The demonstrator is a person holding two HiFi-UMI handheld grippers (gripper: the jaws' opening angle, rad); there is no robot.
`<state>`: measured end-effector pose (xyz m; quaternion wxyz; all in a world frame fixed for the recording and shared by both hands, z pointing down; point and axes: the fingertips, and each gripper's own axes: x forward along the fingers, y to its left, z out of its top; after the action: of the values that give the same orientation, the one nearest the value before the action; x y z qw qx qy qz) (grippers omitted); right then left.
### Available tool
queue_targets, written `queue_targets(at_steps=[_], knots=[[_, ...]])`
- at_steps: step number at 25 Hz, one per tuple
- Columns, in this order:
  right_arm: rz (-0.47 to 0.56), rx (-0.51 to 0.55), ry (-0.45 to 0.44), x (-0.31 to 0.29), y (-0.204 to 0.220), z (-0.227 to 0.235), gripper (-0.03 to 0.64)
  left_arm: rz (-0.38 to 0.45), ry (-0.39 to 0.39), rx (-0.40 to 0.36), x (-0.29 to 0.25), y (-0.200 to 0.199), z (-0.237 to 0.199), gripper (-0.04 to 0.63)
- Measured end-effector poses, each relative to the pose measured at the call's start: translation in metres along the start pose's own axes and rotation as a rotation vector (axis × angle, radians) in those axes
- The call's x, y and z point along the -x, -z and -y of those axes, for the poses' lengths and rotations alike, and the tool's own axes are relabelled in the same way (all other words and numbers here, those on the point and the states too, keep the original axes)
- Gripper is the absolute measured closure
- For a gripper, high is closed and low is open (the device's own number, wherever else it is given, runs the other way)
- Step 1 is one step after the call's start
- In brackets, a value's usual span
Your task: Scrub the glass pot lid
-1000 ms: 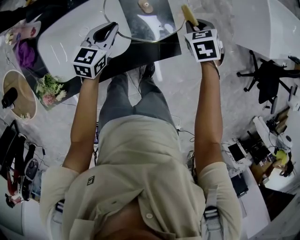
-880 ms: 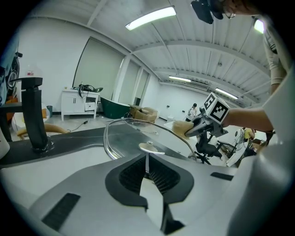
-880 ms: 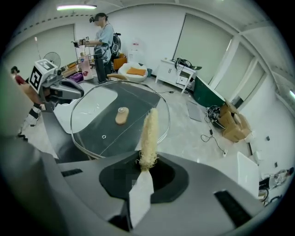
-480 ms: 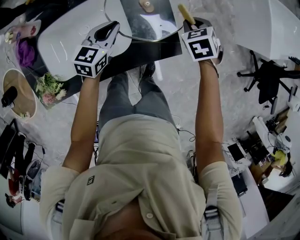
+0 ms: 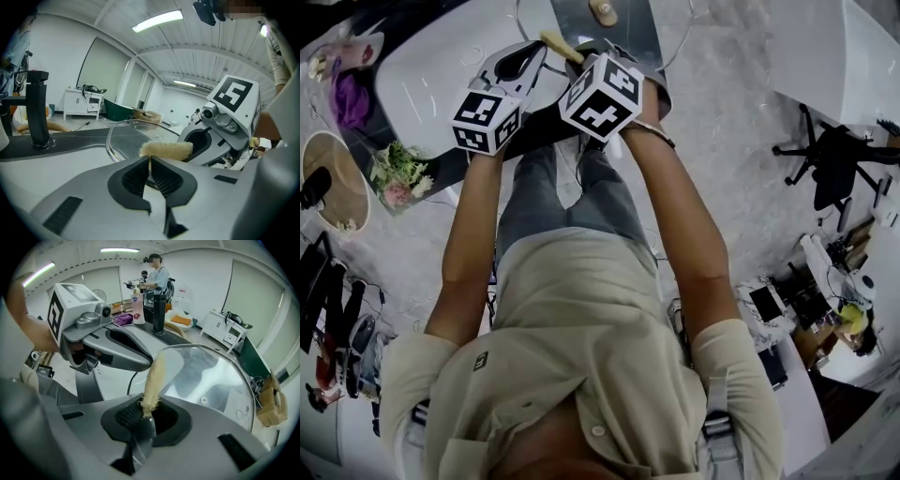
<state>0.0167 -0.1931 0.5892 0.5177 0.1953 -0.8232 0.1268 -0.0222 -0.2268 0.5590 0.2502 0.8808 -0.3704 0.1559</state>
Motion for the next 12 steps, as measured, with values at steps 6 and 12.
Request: queue_targets(at_steps=[6, 12], knots=[[0.028, -0.049, -0.026, -0.005, -0.015, 0.004, 0.568, 0.026, 0.003, 0.032, 0.005, -0.001, -0.012, 0.578], [0.025, -0.059, -0.021, -0.009, -0.015, 0.014, 0.568, 0.031, 0.011, 0.032, 0.005, -0.003, -0.013, 0.578]])
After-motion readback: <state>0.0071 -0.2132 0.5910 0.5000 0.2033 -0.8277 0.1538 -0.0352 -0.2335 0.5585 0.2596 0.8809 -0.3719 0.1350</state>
